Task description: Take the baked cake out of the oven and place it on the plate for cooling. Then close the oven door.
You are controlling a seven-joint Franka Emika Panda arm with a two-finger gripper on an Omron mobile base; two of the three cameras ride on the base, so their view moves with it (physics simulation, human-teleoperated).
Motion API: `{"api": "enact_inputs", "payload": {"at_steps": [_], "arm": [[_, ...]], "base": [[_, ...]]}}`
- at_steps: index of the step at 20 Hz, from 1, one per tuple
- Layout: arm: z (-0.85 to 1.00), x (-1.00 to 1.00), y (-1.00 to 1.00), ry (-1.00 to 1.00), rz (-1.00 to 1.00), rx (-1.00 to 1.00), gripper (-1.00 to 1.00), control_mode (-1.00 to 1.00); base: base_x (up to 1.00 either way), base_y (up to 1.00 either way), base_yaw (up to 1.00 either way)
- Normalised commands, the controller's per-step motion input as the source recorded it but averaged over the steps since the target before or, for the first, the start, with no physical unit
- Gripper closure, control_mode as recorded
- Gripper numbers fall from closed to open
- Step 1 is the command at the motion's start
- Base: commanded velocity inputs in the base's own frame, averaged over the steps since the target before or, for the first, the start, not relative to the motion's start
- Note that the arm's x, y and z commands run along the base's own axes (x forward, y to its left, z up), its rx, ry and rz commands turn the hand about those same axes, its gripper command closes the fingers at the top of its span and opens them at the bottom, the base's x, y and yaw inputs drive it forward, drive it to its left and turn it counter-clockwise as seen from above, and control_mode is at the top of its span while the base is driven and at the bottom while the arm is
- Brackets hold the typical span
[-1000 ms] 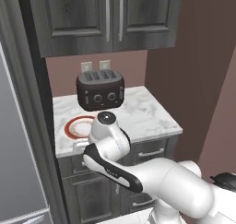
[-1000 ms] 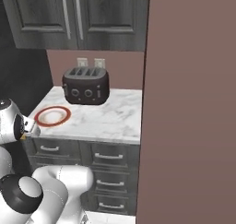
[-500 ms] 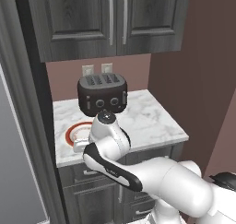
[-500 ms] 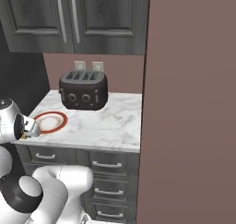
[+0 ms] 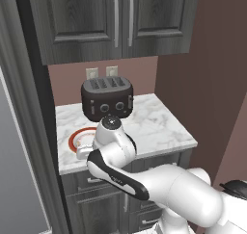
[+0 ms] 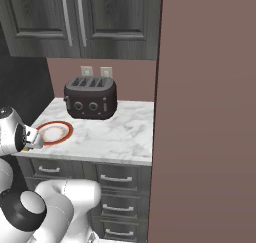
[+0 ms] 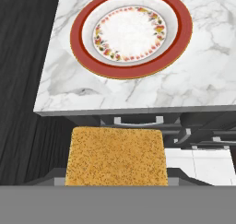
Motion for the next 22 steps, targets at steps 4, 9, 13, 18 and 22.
{"api": "enact_inputs", "payload": {"at_steps": [4,9,13,18,22], "arm": [[0.0,0.0,0.0,0.0,0.0,0.0,1.0,-1.0],[0.0,0.0,0.0,0.0,0.0,0.0,1.0,-1.0],[0.0,0.0,0.0,0.0,0.0,0.0,1.0,-1.0],[-0.01,0.06,0.0,0.02,-0.01,0.0,1.0,-1.0],[0.01,0.41,0.01,0.02,-0.07,0.0,1.0,-1.0]], "base": [[0.0,0.0,0.0],[0.0,0.0,0.0],[0.0,0.0,0.0],[0.0,0.0,0.0],[0.0,0.0,0.0]]}}
